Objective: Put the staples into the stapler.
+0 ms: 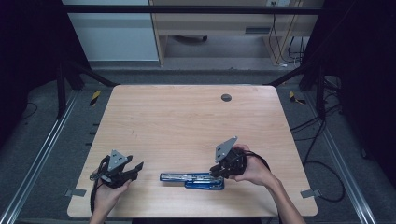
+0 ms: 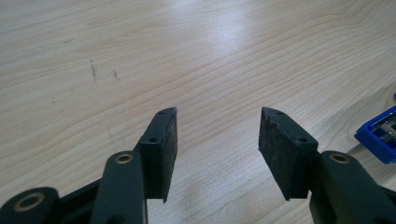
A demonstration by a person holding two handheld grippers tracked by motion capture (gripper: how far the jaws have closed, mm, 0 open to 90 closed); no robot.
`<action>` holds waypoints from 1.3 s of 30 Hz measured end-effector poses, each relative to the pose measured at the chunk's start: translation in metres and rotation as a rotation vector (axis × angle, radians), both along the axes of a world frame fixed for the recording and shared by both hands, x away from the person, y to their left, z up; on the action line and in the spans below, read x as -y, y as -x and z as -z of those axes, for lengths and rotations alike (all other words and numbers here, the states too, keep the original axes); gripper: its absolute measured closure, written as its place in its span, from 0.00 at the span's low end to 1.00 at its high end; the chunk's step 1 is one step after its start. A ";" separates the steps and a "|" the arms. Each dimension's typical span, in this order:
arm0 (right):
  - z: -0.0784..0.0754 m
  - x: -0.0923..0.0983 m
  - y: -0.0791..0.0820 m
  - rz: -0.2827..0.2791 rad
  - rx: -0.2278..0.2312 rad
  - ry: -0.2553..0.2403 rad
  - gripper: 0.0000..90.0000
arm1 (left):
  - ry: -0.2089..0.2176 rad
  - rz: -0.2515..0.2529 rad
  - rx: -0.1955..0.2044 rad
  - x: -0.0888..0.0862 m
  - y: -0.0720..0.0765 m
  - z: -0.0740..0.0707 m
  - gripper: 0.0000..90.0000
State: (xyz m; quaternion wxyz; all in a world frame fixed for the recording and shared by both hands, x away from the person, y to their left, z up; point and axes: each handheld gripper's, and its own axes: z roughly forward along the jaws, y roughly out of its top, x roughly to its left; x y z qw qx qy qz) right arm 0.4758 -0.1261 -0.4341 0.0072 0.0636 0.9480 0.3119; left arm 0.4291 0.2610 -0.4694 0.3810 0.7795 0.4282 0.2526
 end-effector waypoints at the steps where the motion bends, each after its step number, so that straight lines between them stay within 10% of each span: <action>1: 0.001 -0.001 0.000 0.004 -0.004 0.003 0.87 | 0.000 0.000 0.000 0.000 0.000 0.000 0.53; 39: 0.011 -0.004 0.000 -0.027 -0.007 0.050 0.87 | -0.001 -0.002 0.002 0.000 0.000 0.000 0.53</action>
